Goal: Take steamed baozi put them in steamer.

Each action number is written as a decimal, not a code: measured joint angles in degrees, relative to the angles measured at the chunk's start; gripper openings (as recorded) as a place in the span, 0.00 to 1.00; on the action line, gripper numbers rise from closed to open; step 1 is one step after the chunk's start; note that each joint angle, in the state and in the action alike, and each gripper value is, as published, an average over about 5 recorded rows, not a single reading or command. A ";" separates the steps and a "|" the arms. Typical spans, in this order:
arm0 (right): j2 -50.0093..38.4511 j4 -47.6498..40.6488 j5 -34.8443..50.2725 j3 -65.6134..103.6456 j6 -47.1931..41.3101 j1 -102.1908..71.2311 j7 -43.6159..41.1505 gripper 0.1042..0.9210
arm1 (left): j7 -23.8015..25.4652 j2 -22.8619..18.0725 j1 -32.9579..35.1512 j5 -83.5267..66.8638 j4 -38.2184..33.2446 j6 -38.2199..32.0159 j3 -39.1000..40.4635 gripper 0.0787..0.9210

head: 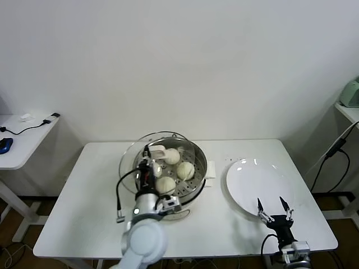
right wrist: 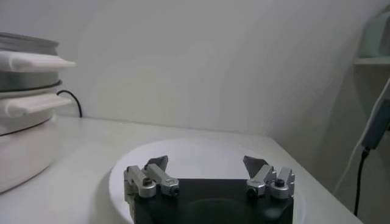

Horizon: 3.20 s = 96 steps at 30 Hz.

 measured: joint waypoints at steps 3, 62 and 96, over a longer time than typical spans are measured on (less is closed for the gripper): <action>-0.08 -0.22 0.30 0.15 0.55 -0.24 0.06 0.88 | 0.13 -2.10 -1.09 2.07 1.90 -0.01 1.89 0.06; 1.39 -1.10 1.06 -0.70 2.51 0.75 0.48 0.88 | -8.25 -0.73 1.98 -13.08 1.64 0.02 1.62 0.72; 3.03 -2.11 3.13 -2.30 7.10 1.97 2.59 0.88 | -18.20 7.33 21.21 -100.76 10.71 -50.71 -32.85 0.88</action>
